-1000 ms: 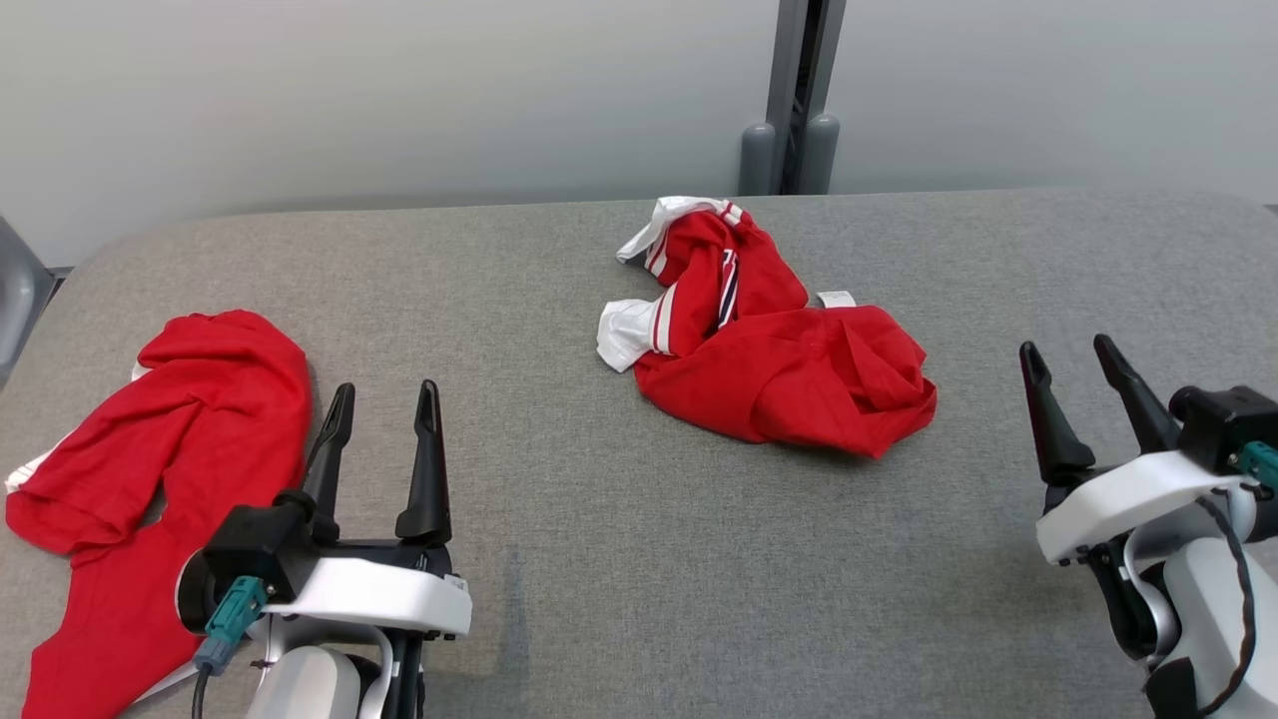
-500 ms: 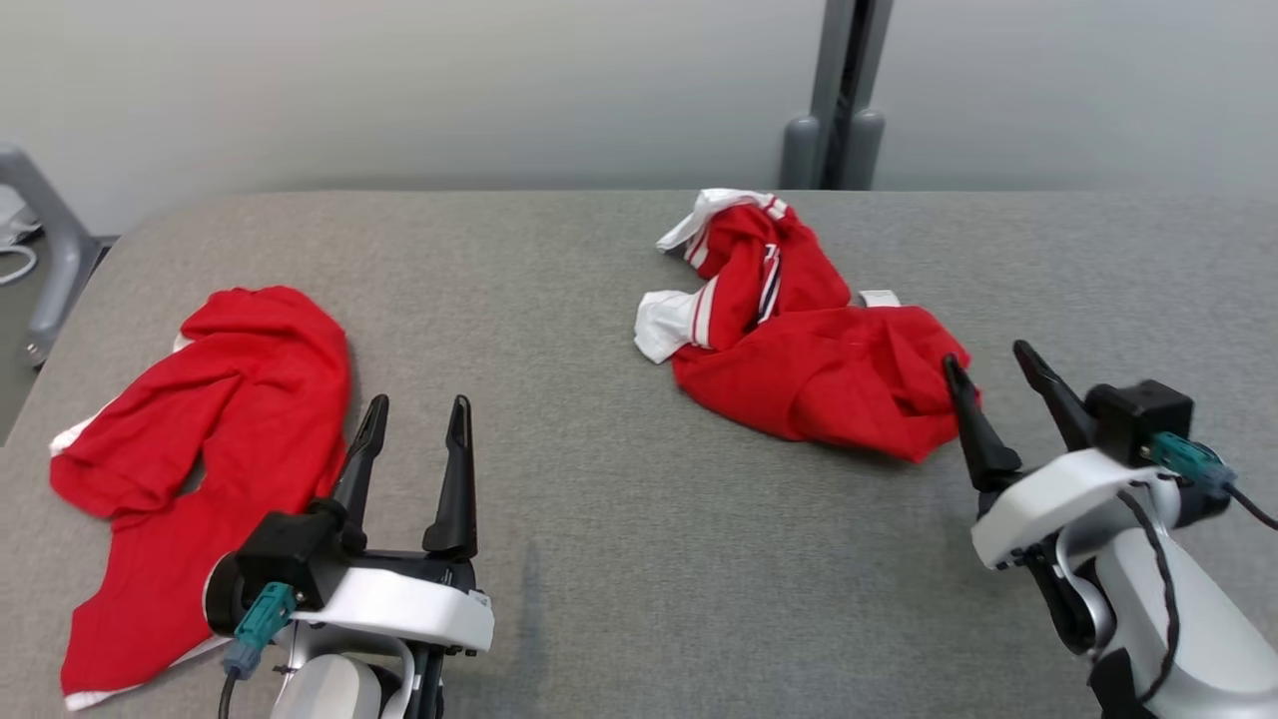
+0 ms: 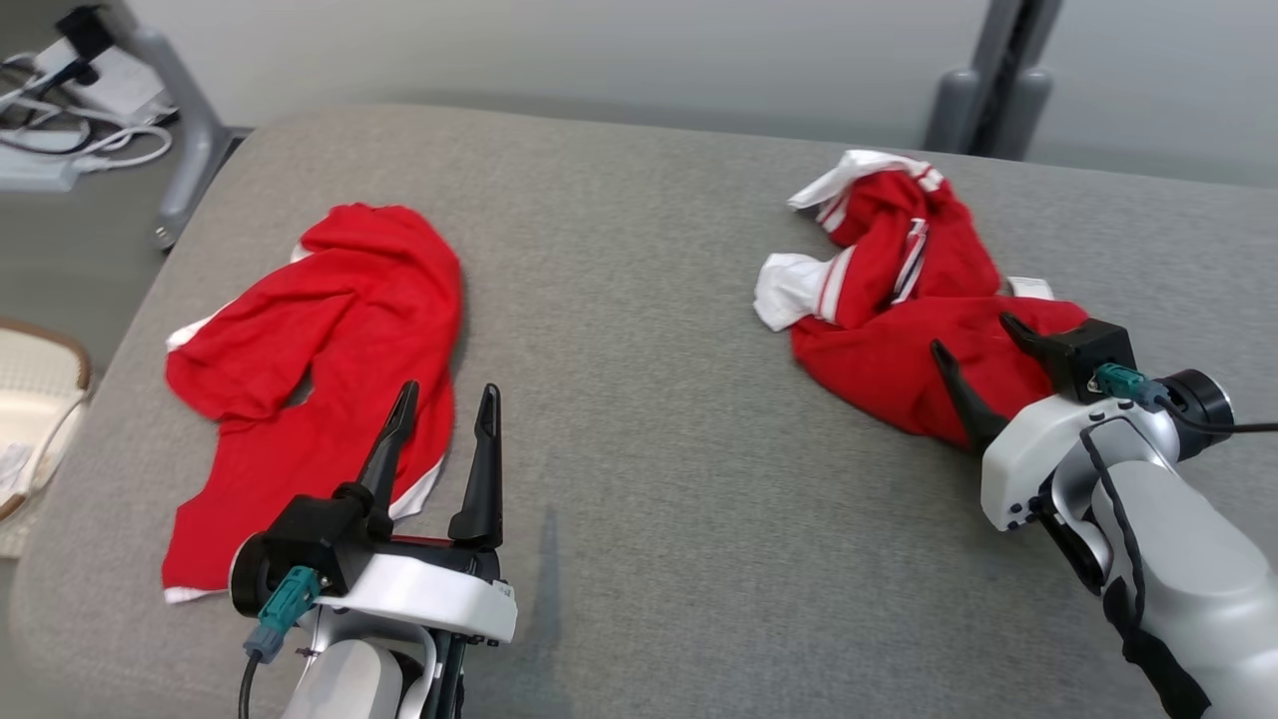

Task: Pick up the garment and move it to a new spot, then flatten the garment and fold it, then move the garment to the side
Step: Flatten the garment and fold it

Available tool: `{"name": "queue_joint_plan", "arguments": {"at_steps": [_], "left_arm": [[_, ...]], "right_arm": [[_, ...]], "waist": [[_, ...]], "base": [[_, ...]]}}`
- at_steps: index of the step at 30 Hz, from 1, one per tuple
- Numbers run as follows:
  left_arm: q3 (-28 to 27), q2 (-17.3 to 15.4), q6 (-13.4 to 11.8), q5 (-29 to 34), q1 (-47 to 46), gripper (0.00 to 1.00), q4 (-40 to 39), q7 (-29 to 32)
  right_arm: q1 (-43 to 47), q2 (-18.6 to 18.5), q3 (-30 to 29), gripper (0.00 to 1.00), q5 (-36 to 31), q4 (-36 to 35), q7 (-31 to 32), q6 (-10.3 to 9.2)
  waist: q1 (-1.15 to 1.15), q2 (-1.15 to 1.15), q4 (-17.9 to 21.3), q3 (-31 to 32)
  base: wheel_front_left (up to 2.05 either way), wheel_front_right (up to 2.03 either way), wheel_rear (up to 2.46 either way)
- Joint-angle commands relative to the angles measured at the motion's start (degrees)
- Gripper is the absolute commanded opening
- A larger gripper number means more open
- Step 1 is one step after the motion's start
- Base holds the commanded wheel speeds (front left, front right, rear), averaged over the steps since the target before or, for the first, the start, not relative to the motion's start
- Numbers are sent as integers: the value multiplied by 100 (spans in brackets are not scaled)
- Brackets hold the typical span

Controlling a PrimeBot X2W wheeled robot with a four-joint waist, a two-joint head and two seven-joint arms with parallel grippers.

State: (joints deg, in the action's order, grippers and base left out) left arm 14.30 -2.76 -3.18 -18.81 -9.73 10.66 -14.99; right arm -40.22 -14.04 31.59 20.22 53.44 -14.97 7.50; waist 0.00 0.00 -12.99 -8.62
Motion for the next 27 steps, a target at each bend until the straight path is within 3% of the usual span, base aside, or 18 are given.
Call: {"name": "queue_joint_plan", "arguments": {"at_steps": [1,10,11,12,18,27], "left_arm": [[14,-24,-43,-45,-75,100,-4,-23],[95,-23,-69,-108,-112,100,-30,-23],[98,-23,-71,-113,-120,100,-35,-23],[99,-23,-81,-115,-126,100,-38,-23],[60,-23,-96,-47,-36,100,-6,-23],[-91,-25,-72,40,186,100,59,-23]], "right_arm": [[-161,-59,129,100,69,197,-4,-1],[-470,-111,629,97,443,815,9,-1],[-496,-114,656,33,491,839,1,-1],[-517,-117,682,0,536,850,-8,-1],[-481,-96,757,0,616,786,-33,-1],[46,-151,587,0,369,-198,-35,-1]], "waist": [[0,0,-231,-129],[0,0,-452,-207],[0,0,-460,-214],[0,0,-463,-215],[0,0,-376,-114],[0,0,158,379]], "base": [[0,0,0],[0,0,0],[0,0,0],[0,0,0],[0,0,0],[0,0,0]]}}
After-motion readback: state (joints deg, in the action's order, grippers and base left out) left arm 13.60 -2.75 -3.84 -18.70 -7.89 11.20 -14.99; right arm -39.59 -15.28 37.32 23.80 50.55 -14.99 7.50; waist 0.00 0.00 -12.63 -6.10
